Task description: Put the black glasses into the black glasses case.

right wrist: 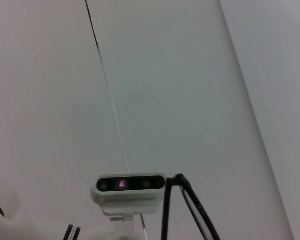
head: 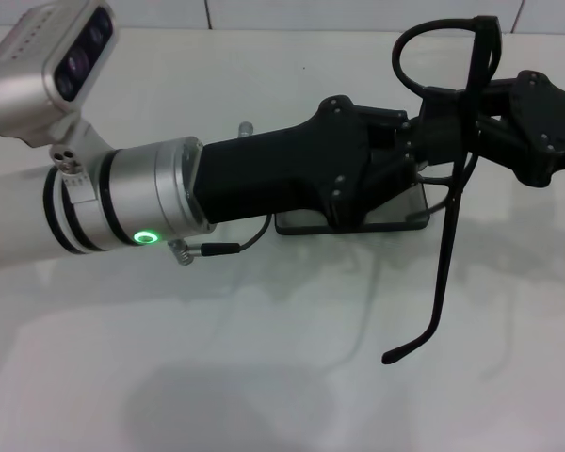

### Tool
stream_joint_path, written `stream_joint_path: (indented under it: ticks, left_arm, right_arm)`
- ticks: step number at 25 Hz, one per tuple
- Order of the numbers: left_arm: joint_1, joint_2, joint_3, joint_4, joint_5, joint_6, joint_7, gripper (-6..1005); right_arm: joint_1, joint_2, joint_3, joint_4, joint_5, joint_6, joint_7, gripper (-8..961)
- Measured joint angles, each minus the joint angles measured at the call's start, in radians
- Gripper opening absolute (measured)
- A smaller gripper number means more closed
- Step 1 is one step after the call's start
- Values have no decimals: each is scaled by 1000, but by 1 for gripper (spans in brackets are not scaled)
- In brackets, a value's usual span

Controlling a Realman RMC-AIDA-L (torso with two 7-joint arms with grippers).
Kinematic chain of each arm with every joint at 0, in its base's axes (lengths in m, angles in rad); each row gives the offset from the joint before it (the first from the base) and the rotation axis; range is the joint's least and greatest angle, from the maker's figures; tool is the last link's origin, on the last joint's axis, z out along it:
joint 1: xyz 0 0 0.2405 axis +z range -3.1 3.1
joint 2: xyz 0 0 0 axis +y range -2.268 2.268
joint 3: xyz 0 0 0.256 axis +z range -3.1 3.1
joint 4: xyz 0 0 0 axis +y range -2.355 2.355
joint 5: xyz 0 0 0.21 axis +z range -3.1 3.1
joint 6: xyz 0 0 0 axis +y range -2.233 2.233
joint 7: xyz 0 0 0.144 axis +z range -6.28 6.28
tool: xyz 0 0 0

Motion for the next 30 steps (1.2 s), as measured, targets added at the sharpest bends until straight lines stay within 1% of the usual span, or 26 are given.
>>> stream_joint_path:
  ticks: [6,15,19,30]
  left_arm:
    - [0,-1,12,4,-1,17,0,34]
    - [1,-2,48,-2,-35,-34,8,33]
    - [5,-3,63,-3,-55,-46,13,33]
    - [6,-3,64,-3,-61,-60,23,33]
  right_arm:
    - [19,0,7,39,12,1,-18,108]
    - [56,4,6,84,36,-8,-32,109]
    - [57,4,4,85,37,-9,-33,109]
    - [58,4,3,85,37,-15,-33,109]
